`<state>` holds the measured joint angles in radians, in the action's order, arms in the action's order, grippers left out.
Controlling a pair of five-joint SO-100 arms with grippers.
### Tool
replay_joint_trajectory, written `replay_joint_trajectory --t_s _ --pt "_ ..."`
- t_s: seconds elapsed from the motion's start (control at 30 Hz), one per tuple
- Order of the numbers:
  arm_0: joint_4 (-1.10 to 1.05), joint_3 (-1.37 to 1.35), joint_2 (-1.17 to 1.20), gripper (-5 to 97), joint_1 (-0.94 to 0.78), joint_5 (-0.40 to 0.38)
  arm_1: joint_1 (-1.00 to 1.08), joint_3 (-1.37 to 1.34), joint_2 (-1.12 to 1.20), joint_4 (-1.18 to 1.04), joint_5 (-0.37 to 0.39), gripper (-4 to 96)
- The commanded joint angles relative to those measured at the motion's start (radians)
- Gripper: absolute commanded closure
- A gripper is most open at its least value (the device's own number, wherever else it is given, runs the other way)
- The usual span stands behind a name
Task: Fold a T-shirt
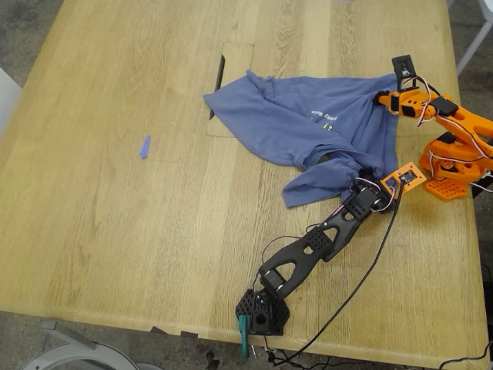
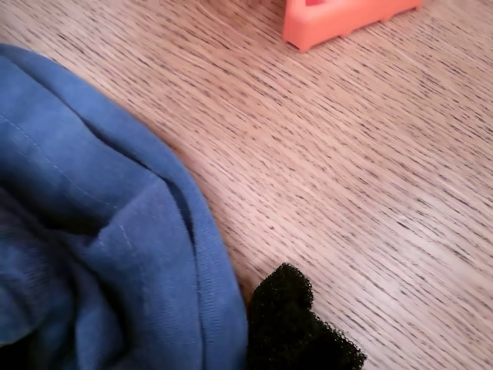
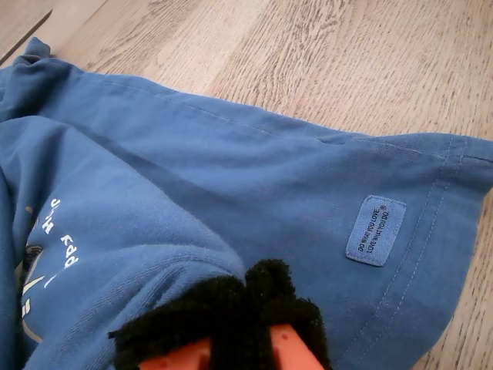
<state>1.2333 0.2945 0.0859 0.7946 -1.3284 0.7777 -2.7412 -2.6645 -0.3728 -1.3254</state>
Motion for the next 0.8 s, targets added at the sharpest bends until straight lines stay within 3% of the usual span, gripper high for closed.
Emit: replay_joint_trajectory --t_s 0.0,0.77 --pt "-0.015 0.026 -0.009 49 -0.069 0.025 -0.006 0.037 -0.035 -0.003 -0.006 91.3" --pt "-0.005 0.034 -0.104 60 -0.178 0.089 -0.005 0.058 -0.038 0.003 0.000 91.3"
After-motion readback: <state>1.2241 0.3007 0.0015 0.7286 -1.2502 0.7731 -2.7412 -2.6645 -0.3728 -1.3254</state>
